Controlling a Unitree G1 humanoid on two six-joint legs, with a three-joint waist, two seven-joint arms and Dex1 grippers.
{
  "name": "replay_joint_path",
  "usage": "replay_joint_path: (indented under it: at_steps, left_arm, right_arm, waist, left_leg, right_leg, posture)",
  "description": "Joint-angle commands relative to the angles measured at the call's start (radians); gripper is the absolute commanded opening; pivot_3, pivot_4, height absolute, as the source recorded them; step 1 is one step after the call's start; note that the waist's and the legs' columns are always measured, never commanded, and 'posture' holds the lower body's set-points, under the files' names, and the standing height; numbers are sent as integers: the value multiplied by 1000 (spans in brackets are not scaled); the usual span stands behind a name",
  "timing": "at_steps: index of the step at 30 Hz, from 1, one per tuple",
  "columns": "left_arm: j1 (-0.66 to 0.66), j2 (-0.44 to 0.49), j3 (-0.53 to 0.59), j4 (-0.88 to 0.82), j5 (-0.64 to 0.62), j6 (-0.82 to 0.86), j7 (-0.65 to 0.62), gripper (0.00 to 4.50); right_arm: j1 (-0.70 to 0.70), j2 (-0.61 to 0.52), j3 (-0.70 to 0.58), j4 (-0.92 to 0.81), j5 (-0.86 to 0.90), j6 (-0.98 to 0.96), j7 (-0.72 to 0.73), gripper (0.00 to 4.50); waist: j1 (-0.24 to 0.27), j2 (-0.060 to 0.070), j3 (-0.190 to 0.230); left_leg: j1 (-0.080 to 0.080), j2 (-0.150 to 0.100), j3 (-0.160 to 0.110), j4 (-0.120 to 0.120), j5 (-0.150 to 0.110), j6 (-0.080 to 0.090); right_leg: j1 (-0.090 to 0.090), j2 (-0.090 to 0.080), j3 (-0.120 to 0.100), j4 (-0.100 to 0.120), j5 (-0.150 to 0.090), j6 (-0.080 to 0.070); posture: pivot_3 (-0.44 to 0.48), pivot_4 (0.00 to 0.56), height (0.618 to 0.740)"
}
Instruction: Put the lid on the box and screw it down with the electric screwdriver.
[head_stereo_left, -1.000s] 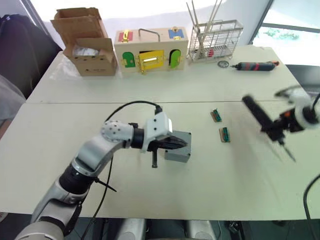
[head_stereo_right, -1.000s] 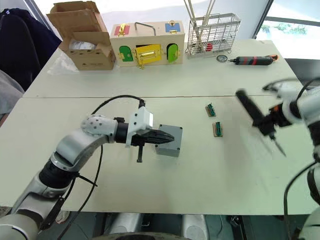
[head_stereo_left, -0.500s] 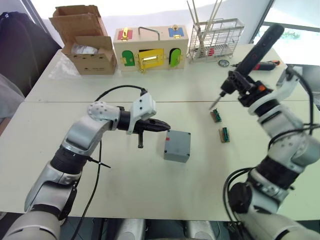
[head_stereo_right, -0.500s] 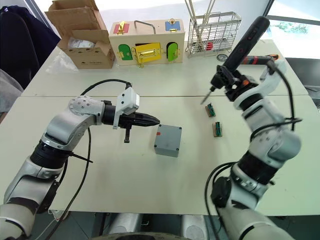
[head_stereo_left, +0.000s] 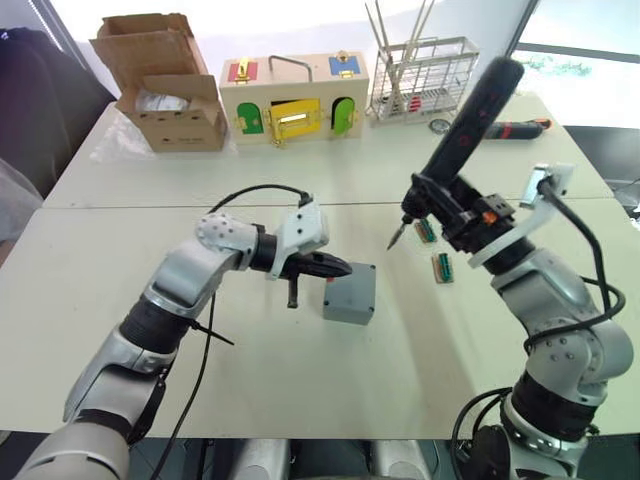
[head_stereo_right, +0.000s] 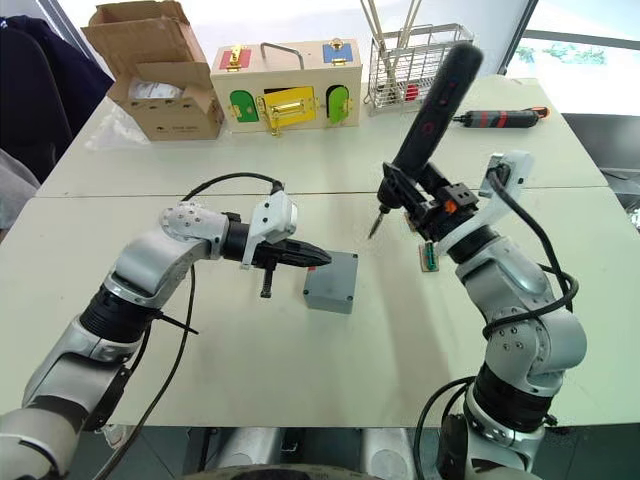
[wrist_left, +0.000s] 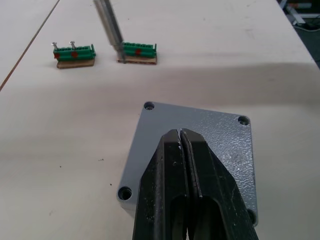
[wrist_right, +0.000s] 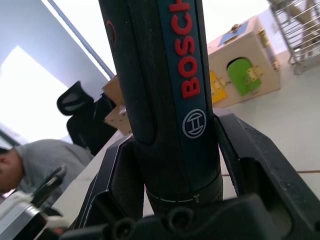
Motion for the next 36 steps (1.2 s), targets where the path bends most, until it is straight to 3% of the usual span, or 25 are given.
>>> replay_joint_path:
  at_steps: [1,10,26,36]
  left_arm:
    - [29,-10,-2,-22,18,-19,19,0]
    - [69,-50,-8,-26,34,-1,71,0]
    - [76,-29,-2,-40,30,21,61,0]
    - [84,-24,0,-60,26,40,66,0]
  right_arm:
    - [16,-28,55,-72,23,-70,20,1889]
    - [40,-43,112,-40,34,-136,-6,1889]
    - [95,-86,146,3,19,-218,-17,1889]
    - [152,-132,240,30,-56,-290,12,1889]
  waist:
    - [1,0,0]
    - [8,-1,0]
    - [7,-1,0]
    - [8,-2,-1]
  left_leg:
    - [0,0,0,0,0,0]
    - [0,1,0,1,0,0]
    - [1,1,0,1,0,0]
    - [3,1,0,0,0,0]
  right_leg:
    - [0,0,0,0,0,0]
    - [1,0,0,0,0,0]
    - [2,0,0,-1,0,0]
    - [2,0,0,-2,0,0]
  posture:
    - [0,150,731]
    - [0,150,731]
    - [0,150,731]
    - [0,150,731]
